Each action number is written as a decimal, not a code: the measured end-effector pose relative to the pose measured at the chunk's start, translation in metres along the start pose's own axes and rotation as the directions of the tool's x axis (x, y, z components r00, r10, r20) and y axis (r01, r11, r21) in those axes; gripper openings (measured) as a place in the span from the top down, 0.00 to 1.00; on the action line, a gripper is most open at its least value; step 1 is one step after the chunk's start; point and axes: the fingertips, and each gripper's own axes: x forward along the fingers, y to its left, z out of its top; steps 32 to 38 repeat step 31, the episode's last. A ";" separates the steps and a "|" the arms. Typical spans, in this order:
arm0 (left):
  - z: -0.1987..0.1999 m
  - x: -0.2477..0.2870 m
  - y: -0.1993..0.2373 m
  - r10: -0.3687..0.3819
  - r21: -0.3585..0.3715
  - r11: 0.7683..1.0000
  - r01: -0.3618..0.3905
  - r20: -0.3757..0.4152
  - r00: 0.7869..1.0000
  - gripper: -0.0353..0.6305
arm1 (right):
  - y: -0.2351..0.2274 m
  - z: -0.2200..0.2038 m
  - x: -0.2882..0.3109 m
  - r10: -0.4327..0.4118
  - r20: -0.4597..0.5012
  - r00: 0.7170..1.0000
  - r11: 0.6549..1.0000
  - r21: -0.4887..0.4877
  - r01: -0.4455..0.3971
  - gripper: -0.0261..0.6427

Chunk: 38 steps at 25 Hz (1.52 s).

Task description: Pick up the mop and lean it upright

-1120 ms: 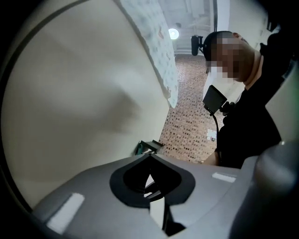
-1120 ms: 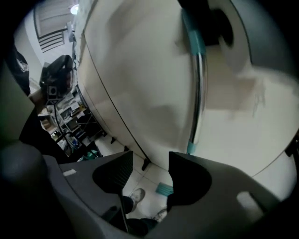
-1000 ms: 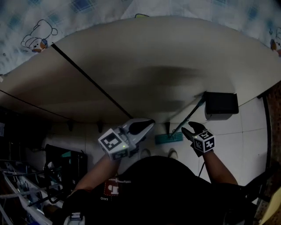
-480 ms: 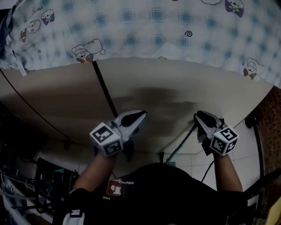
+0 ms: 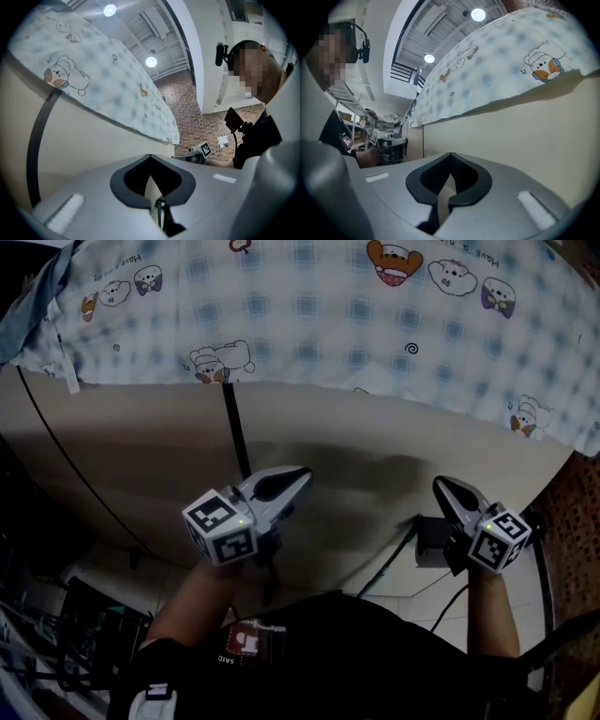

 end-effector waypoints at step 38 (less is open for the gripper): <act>-0.014 0.000 0.004 0.026 -0.006 1.000 -0.026 -0.046 0.999 0.95 | -0.005 -0.027 0.026 0.035 -0.076 0.996 0.999 -0.018 -0.037 0.94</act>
